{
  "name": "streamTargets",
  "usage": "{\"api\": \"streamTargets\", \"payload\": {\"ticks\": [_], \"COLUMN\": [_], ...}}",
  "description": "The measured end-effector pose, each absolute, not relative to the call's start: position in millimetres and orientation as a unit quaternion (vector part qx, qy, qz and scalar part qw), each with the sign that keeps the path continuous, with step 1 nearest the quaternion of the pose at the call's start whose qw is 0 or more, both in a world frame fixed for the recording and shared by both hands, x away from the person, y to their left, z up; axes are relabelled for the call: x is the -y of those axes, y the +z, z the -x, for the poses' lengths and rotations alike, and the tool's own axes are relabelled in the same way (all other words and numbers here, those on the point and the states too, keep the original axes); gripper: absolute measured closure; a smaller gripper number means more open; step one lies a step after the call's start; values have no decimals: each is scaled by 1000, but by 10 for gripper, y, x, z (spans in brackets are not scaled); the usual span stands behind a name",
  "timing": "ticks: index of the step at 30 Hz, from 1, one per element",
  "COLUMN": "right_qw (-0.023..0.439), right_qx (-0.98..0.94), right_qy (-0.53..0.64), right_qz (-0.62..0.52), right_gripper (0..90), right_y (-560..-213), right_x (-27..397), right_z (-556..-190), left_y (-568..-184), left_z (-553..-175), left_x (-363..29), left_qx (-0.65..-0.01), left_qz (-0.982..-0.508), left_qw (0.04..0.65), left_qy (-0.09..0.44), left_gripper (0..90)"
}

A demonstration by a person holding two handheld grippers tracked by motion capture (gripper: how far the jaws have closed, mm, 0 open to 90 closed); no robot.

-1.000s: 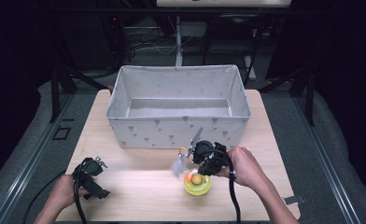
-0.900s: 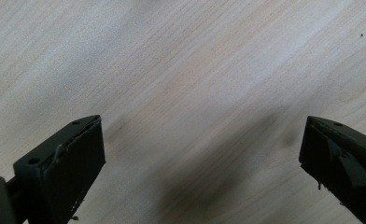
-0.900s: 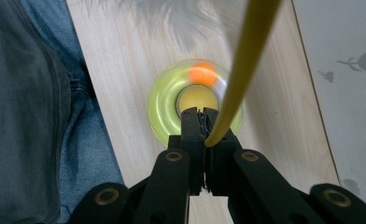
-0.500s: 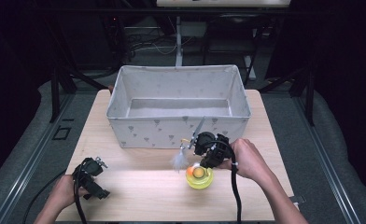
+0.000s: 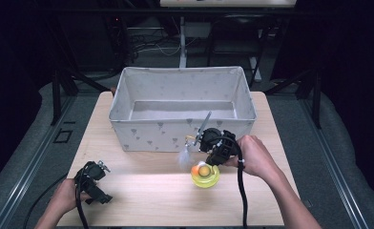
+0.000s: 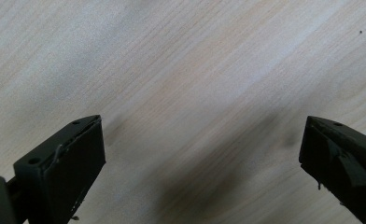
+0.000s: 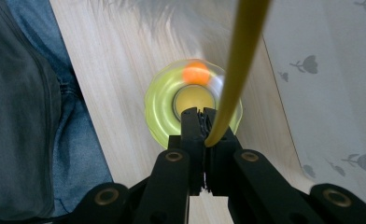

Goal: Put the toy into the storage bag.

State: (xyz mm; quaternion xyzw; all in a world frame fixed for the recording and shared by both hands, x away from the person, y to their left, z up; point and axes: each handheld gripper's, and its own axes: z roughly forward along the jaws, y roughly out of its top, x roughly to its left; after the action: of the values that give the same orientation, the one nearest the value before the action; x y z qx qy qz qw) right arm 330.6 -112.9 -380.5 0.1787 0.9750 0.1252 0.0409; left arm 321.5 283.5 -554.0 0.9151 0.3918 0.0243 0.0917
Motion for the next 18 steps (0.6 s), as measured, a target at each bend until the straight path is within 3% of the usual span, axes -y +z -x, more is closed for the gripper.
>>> {"api": "streamTargets", "payload": {"ticks": [18], "right_qw": [51], "right_qx": [-975], "right_qy": [127], "right_qz": [-174], "right_gripper": [881], "right_y": [-3603], "right_x": [1082], "right_z": [-3369], "left_y": [-5549], "left_z": [-3211], "left_x": [-2831], "left_qx": [-389], "left_qz": [-917], "left_qw": [90], "left_qy": [21], "left_gripper": [6]}}
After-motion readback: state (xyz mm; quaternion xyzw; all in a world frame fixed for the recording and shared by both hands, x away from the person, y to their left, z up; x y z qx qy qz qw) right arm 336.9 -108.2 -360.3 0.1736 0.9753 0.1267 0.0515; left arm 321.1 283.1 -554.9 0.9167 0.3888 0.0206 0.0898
